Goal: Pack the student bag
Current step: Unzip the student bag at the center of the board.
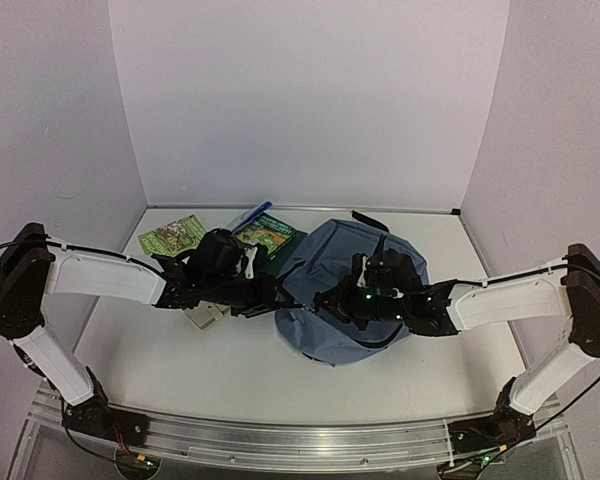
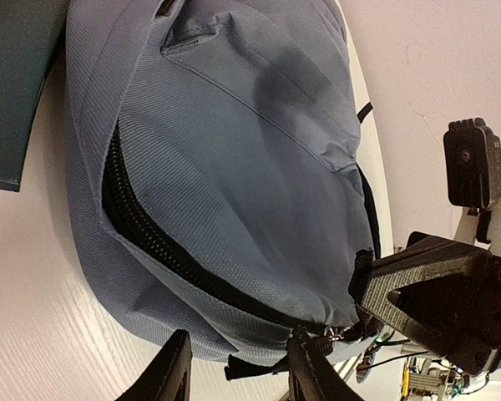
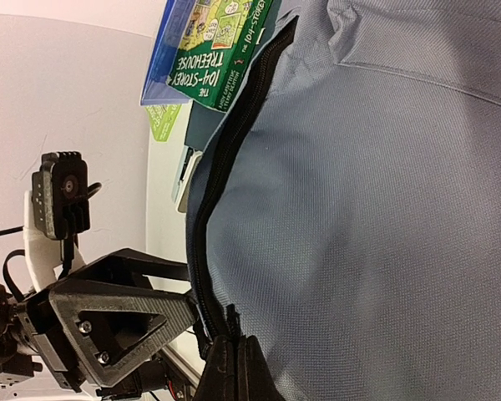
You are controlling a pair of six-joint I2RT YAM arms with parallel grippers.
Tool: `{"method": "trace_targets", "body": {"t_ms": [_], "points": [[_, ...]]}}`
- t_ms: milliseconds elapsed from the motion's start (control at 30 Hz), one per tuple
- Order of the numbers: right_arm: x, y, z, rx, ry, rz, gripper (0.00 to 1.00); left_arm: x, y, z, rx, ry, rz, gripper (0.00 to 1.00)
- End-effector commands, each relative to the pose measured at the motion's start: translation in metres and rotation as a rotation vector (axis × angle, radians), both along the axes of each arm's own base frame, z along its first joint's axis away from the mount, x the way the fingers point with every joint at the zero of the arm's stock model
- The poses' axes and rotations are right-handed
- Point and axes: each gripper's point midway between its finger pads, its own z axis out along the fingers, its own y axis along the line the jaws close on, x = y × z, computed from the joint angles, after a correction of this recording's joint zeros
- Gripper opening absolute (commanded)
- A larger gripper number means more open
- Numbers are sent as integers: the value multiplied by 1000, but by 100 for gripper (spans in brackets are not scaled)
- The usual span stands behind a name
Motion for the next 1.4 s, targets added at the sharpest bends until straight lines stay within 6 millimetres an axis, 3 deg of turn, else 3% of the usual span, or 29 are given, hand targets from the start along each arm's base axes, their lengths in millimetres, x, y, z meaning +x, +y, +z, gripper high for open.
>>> {"method": "trace_targets", "body": {"t_ms": [0, 267, 567, 1367], "points": [[1, -1, 13, 15, -32, -11, 0, 0, -12, 24, -84, -24, -26, 42], [1, -1, 11, 9, -28, -10, 0, -5, -16, 30, -120, -29, -42, 41], [1, -1, 13, 7, -33, -12, 0, -11, -15, 20, -106, 6, -47, 39], [2, -9, 16, -9, -46, -38, 0, -17, -11, 29, -116, -2, -33, 0]]}}
